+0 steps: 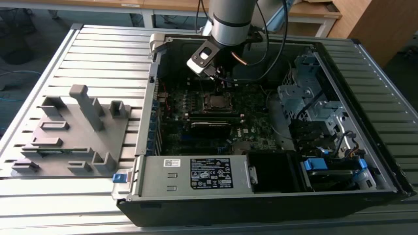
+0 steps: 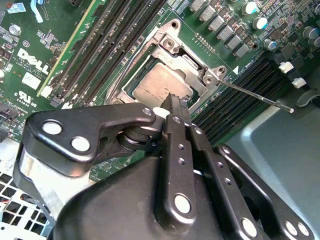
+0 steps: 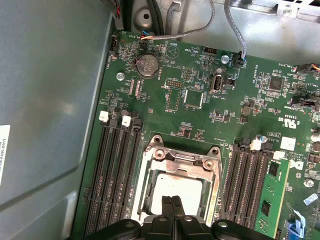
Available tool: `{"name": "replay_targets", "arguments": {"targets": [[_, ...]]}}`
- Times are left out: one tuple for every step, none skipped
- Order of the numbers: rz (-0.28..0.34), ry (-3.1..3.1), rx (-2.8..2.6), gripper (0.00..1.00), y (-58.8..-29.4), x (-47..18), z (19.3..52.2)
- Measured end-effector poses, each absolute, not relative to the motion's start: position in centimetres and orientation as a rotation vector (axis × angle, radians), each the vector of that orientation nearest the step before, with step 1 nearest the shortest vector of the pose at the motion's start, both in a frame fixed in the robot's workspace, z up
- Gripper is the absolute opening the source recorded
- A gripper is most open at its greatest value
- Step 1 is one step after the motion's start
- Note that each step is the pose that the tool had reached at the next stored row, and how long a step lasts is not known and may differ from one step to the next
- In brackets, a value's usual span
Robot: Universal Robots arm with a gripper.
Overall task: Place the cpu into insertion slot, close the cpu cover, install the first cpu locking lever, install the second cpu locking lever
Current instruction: 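Place the cpu into insertion slot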
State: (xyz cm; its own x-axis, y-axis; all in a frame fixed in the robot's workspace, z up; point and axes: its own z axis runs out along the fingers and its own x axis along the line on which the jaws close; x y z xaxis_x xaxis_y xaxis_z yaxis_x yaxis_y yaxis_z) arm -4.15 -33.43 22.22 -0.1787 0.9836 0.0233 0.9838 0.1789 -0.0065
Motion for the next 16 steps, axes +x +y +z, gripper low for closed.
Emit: {"name": "replay_targets", "arguments": {"targets": [[-0.016,-2.396,-1.998,0.1,-33.43,-4.15,22.22],[-0.015,-2.401,-1.991,0.1,-33.43,-4.15,22.22],[-0.015,-2.41,-1.981,0.1,-33.43,-4.15,22.21],[-0.015,-2.419,-1.97,0.1,-33.43,-4.15,22.21],[-0.015,-2.425,-1.962,0.1,-33.43,-4.15,22.21],[-0.015,-2.426,-1.961,0.1,-33.43,-4.15,22.22],[-0.015,-2.426,-1.961,0.1,-33.43,-4.15,22.22],[-0.015,-2.426,-1.961,0.1,-33.43,-4.15,22.21],[-0.015,-2.428,-1.958,0.1,-33.43,-4.15,22.21],[-0.015,-2.428,-1.958,0.1,-33.43,-4.15,22.21],[-0.015,-2.428,-1.958,0.1,-33.43,-4.15,22.21],[-0.015,-2.428,-1.958,0.1,-33.43,-4.15,22.21],[-0.015,-2.428,-1.958,0.1,-33.43,-4.15,22.21],[-0.015,-2.428,-1.958,0.1,-33.43,-4.15,22.22],[-0.015,-2.428,-1.958,0.1,-33.43,-4.15,22.21],[-0.015,-2.428,-1.958,0.1,-33.43,-4.15,22.21]]}}
